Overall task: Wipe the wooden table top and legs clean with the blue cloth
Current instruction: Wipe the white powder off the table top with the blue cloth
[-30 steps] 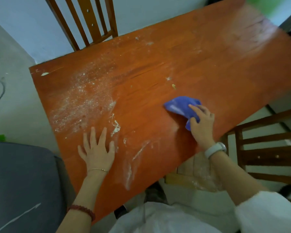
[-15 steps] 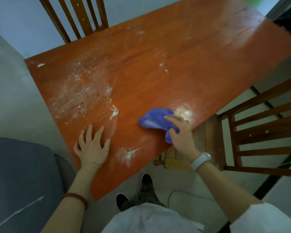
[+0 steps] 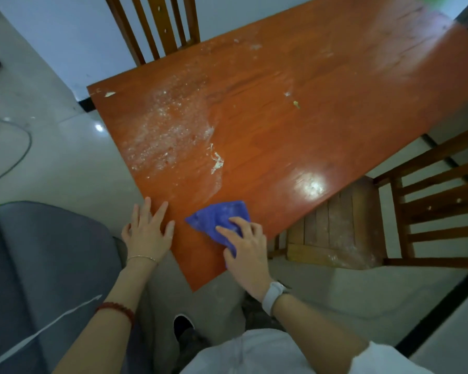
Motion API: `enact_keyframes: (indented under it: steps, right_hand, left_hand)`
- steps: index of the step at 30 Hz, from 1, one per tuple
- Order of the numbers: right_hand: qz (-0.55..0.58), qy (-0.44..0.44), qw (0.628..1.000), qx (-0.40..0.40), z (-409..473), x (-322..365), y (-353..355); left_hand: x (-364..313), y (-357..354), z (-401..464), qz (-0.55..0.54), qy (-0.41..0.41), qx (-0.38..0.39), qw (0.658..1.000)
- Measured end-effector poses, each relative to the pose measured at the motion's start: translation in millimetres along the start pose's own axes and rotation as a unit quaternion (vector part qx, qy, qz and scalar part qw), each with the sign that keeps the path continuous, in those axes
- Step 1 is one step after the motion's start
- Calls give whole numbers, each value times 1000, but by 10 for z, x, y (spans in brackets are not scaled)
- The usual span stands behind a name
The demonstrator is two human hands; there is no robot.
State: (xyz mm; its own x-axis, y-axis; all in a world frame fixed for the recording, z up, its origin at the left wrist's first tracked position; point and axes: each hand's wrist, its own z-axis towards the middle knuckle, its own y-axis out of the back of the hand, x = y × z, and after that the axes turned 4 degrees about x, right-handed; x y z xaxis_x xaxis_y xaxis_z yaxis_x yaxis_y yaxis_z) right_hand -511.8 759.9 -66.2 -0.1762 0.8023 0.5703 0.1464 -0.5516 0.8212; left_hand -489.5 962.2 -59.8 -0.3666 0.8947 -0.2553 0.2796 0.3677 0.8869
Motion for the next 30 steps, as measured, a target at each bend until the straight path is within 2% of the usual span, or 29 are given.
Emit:
enact_keyframes:
  steps: [2, 4, 7, 8, 10, 13, 14, 16, 18, 20, 24, 27, 28, 30]
  right_hand:
    - [1, 33, 999, 33, -203, 285, -198]
    - [36, 76, 991, 100, -349, 602, -368]
    - [209, 76, 932, 285, -412, 987, -406]
    - [251, 59, 918, 301, -408, 1061, -407]
    - [315, -8, 908, 278, -390, 1149, -395]
    - [343, -77, 905, 240, -323, 1173, -388]
    - [351, -86, 901, 241, -291, 1182, -372]
    - [376, -104, 892, 226, -235, 1204, -324]
    - [406, -126, 883, 200, -228, 1247, -352]
    - [456, -157, 856, 187, -253, 1313, -443]
    - [621, -239, 725, 178, -291, 1510, -646]
    - [675, -267, 665, 177, -239, 1666, -719]
    - [684, -261, 656, 183, -204, 1713, -715]
    - [691, -239, 654, 192, -115, 1783, -673]
  left_hand:
    - [193, 91, -21, -32, -4, -8, 999]
    - [434, 167, -52, -74, -9, -19, 997]
    - [766, 278, -174, -174, -61, -10, 983]
    - [853, 299, -251, -213, -82, 10, 974]
    - [973, 339, -435, -288, -109, 77, 948]
    - [1074, 389, -702, -366, -138, 192, 900]
    - [1110, 399, -761, -373, -151, 212, 890]
    - [1172, 391, -818, -366, -152, 214, 893]
    - [1177, 419, -837, -356, -143, 168, 908]
    - [1174, 455, -824, -346, -112, 85, 928]
    - [1126, 517, -839, -309, -53, -78, 946]
    - [1054, 491, -886, -287, -20, -139, 948]
    - [1031, 484, -903, -285, -31, -154, 946]
    - [1017, 465, -927, -276, -117, -165, 940]
